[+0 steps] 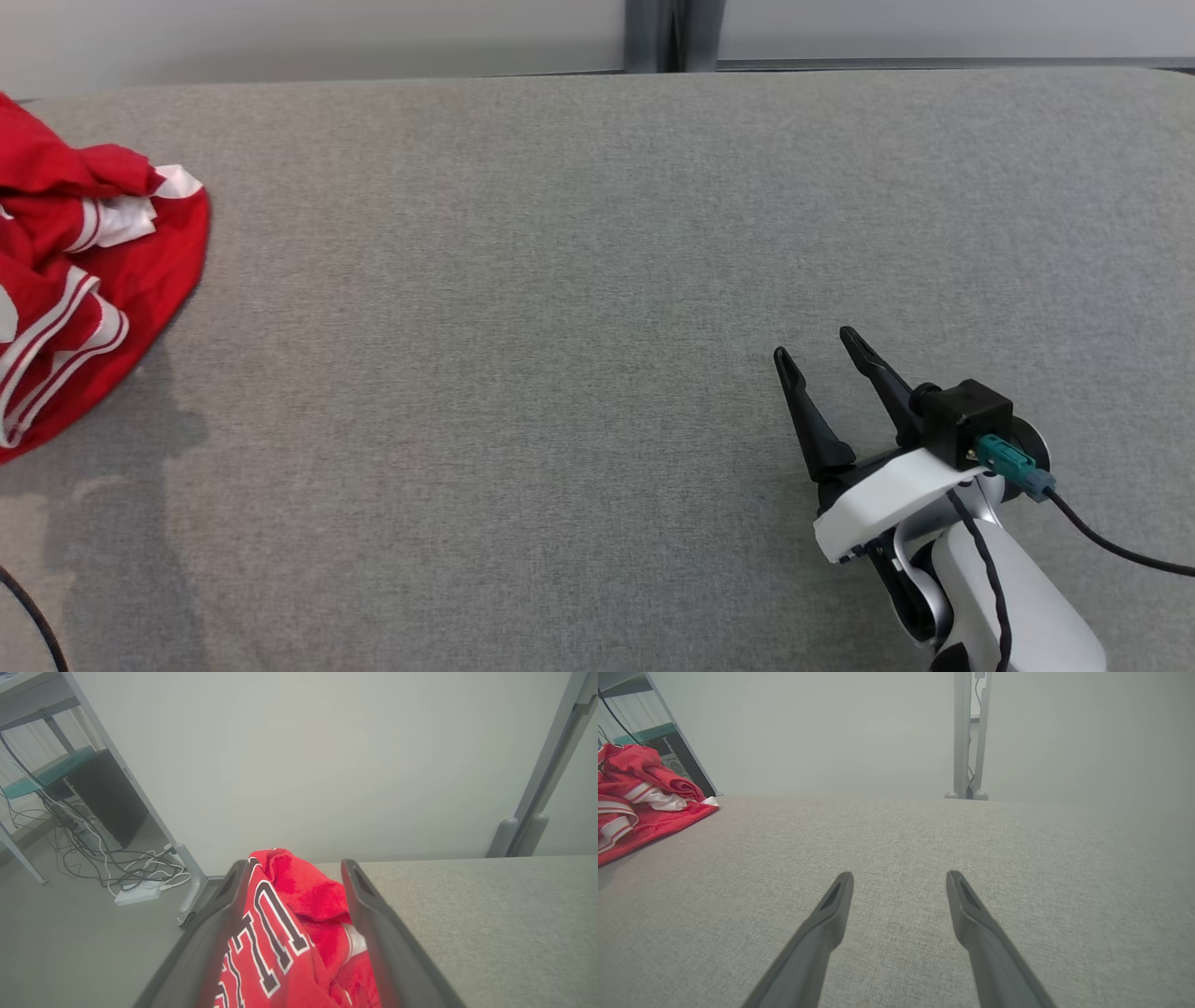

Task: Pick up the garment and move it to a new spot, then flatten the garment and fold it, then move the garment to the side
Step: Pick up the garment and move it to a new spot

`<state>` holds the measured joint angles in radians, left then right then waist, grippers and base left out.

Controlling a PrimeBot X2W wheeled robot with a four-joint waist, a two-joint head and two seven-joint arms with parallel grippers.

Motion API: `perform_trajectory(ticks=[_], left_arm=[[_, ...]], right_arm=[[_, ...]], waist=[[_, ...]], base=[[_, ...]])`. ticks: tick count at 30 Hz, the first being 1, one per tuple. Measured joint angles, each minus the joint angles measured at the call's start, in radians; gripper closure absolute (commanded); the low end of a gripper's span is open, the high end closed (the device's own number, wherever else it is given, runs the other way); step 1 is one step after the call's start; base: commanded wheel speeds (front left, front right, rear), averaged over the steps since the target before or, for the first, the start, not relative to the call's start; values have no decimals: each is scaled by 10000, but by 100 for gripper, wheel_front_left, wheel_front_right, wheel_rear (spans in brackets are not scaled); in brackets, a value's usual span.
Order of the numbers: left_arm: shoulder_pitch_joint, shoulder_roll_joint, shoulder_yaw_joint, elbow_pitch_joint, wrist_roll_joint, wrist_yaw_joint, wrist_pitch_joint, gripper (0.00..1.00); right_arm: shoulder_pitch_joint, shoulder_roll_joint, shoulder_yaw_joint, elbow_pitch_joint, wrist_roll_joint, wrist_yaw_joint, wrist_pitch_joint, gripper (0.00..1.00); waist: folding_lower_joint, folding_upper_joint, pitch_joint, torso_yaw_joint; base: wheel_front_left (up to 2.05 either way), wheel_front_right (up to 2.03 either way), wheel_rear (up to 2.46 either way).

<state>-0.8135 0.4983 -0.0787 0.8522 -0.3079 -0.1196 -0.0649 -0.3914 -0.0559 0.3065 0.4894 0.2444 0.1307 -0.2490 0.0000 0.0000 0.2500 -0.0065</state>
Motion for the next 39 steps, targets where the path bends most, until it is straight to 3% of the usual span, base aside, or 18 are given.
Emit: perform_trajectory(ticks=[13, 20, 21, 22, 32, 39], left_arm=[[-1078, 826, -1093, 2964, 130, -86, 2243, 0], [-1073, 750, -1041, 3647, -117, -86, 2299, 0], [-1074, 732, -1068, 3655, -113, -86, 2171, 71], [-1082, 715, -1108, 3655, -105, -84, 2048, 100], [-1542, 456, -1488, 3124, -17, -84, 422, 100], [-1751, -42, -2654, 1820, -242, -86, -251, 100]], right_arm=[[-266, -4, 40, 69, -35, 0, -69, 0], [-266, -35, -29, 52, -58, 0, -73, 0], [-267, -52, -44, 50, -59, 0, -73, 0], [-274, -59, -48, 50, -61, 0, -73, 0], [-270, -44, -31, 144, -50, 0, -81, 0], [-147, -27, -10, 318, 81, 0, -82, 0]], waist=[[0, 0, 490, -1066], [0, 0, 564, -1192], [0, 0, 565, -1171], [0, 0, 560, -1146], [0, 0, 201, -811], [0, 0, -372, -550]], base=[[0, 0, 0], [0, 0, 0], [0, 0, 0], [0, 0, 0], [0, 0, 0], [0, 0, 0]])
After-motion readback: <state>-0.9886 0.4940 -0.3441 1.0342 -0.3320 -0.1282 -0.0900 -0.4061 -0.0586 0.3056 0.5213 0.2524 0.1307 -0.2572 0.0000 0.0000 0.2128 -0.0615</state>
